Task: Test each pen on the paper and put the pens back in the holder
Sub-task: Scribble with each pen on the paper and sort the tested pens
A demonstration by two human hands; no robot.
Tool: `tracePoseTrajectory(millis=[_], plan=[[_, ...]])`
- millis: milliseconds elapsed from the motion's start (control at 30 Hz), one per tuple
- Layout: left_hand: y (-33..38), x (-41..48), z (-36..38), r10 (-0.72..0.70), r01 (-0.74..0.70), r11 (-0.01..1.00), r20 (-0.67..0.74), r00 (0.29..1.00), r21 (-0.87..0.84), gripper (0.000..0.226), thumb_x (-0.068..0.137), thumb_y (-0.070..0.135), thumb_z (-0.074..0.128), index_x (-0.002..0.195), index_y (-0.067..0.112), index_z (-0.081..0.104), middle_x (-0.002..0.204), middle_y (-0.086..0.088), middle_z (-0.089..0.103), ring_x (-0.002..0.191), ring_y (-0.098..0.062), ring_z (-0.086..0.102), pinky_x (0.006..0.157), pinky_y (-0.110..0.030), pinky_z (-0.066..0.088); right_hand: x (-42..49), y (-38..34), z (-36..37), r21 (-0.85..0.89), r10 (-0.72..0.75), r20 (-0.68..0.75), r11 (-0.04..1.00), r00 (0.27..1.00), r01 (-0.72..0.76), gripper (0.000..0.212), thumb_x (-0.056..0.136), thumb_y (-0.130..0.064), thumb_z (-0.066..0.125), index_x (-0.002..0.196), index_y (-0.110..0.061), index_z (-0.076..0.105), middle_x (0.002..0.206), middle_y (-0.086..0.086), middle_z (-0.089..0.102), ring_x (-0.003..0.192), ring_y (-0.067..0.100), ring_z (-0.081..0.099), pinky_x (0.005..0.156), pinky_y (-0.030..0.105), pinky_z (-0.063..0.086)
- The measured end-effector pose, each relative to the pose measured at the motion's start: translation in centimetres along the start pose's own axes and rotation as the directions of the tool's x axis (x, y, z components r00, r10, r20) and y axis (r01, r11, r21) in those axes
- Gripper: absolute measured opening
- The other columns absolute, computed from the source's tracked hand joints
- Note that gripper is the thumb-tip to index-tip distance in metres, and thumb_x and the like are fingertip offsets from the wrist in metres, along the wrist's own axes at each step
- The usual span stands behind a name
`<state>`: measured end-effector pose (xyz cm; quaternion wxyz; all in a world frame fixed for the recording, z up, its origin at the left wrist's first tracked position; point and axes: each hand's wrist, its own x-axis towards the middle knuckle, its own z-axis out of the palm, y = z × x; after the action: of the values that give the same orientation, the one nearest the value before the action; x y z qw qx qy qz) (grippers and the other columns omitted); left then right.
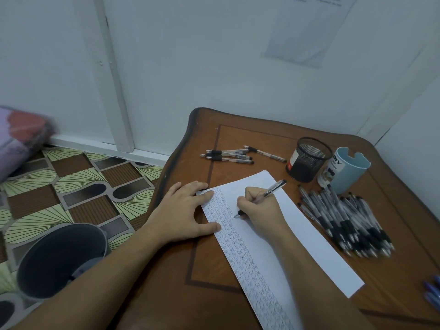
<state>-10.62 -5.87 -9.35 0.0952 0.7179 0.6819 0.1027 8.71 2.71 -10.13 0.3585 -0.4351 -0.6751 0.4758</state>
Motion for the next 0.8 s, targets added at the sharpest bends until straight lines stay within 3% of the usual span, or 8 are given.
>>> tracePoseTrajectory(millis=[167, 300, 400, 500, 600, 667, 733, 800], plan=[[0.0, 0.0, 0.0, 0.003, -0.003, 1.000, -0.008, 1.000, 0.004, 0.105, 0.059, 0.091, 0.021, 0.148, 0.036, 0.031, 0.157, 0.015, 0.019, 0.144, -0.005, 0.010, 0.116, -0.034, -0.006, 0.1, 0.2, 0.0, -0.007, 0.012, -0.001, 1.000, 1.000, -0.012, 0.049, 0.086, -0.002, 0.060, 0.048, -0.021, 0.036, 0.055, 0.001, 0.033, 0.055, 0.014, 0.043, 0.055, 0.031, 0.047], [0.0, 0.1, 0.0, 0.004, -0.004, 1.000, -0.001, 1.000, 0.005, 0.105, 0.059, 0.091, 0.020, 0.148, 0.036, 0.030, 0.157, 0.015, 0.018, 0.144, -0.005, 0.009, 0.115, -0.033, -0.008, 0.1, 0.1, 0.1, -0.033, 0.019, -0.017, 0.999, 1.000, -0.020, 0.041, 0.089, -0.006, 0.061, 0.054, -0.014, 0.042, 0.054, 0.000, 0.039, 0.052, 0.007, 0.048, 0.053, 0.023, 0.046], [-0.1, 0.1, 0.2, 0.004, -0.004, 1.000, -0.001, 1.000, -0.006, 0.105, 0.059, 0.092, 0.020, 0.148, 0.036, 0.031, 0.157, 0.015, 0.018, 0.145, -0.005, 0.009, 0.116, -0.034, -0.008, 0.1, -0.3, 0.2, -0.059, 0.002, -0.056, 0.998, 0.998, -0.005, 0.038, 0.092, -0.011, 0.060, 0.058, -0.011, 0.044, 0.052, -0.004, 0.045, 0.053, 0.004, 0.052, 0.057, 0.026, 0.049], [-0.2, 0.1, 0.2, 0.014, -0.015, 1.000, -0.015, 1.000, -0.013, 0.105, 0.060, 0.092, 0.023, 0.148, 0.035, 0.032, 0.157, 0.015, 0.020, 0.145, -0.005, 0.010, 0.115, -0.033, -0.008, 0.2, -0.8, -0.5, 0.132, 0.082, -0.158, 0.989, 0.984, -0.061, 0.038, 0.100, -0.020, 0.054, 0.065, -0.007, 0.051, 0.051, -0.007, 0.052, 0.052, 0.004, 0.052, 0.060, 0.026, 0.045], [-0.2, 0.0, 0.2, 0.020, -0.020, 1.000, -0.008, 1.000, -0.005, 0.109, 0.059, 0.097, 0.023, 0.148, 0.035, 0.031, 0.157, 0.014, 0.019, 0.145, -0.005, 0.009, 0.115, -0.033, -0.007, 0.2, -1.5, -1.1, 0.334, 0.193, -0.160, 0.933, 0.968, -0.131, 0.057, 0.103, -0.046, 0.039, 0.059, -0.015, 0.057, 0.049, 0.002, 0.047, 0.049, 0.013, 0.044, 0.055, 0.029, 0.039], [-0.2, 0.0, 0.2, 0.023, -0.023, 1.000, -0.005, 1.000, -0.002, 0.109, 0.059, 0.096, 0.022, 0.148, 0.035, 0.030, 0.157, 0.014, 0.019, 0.145, -0.005, 0.009, 0.116, -0.034, -0.006, 0.1, -1.8, -1.2, 0.429, 0.228, -0.142, 0.891, 0.963, -0.147, 0.050, 0.095, -0.059, 0.032, 0.079, -0.019, 0.058, 0.044, 0.001, 0.041, 0.042, 0.014, 0.035, 0.046, 0.027, 0.031], [-0.2, 0.0, 0.1, 0.022, -0.022, 1.000, -0.007, 1.000, -0.002, 0.107, 0.059, 0.094, 0.022, 0.148, 0.035, 0.030, 0.157, 0.014, 0.019, 0.145, -0.005, 0.009, 0.117, -0.035, -0.005, 0.1, -1.8, -1.4, 0.403, 0.219, -0.144, 0.904, 0.965, -0.145, 0.042, 0.101, -0.053, 0.029, 0.098, -0.018, 0.052, 0.043, 0.001, 0.040, 0.039, 0.014, 0.032, 0.043, 0.025, 0.025], [-0.2, 0.0, 0.2, 0.020, -0.020, 1.000, -0.010, 1.000, -0.001, 0.106, 0.059, 0.092, 0.020, 0.148, 0.034, 0.031, 0.157, 0.014, 0.019, 0.145, -0.005, 0.009, 0.117, -0.036, -0.005, 0.1, -1.7, -1.4, 0.364, 0.197, -0.138, 0.921, 0.971, -0.136, 0.033, 0.107, -0.042, 0.030, 0.099, -0.017, 0.050, 0.043, 0.002, 0.041, 0.038, 0.014, 0.032, 0.042, 0.025, 0.024]])
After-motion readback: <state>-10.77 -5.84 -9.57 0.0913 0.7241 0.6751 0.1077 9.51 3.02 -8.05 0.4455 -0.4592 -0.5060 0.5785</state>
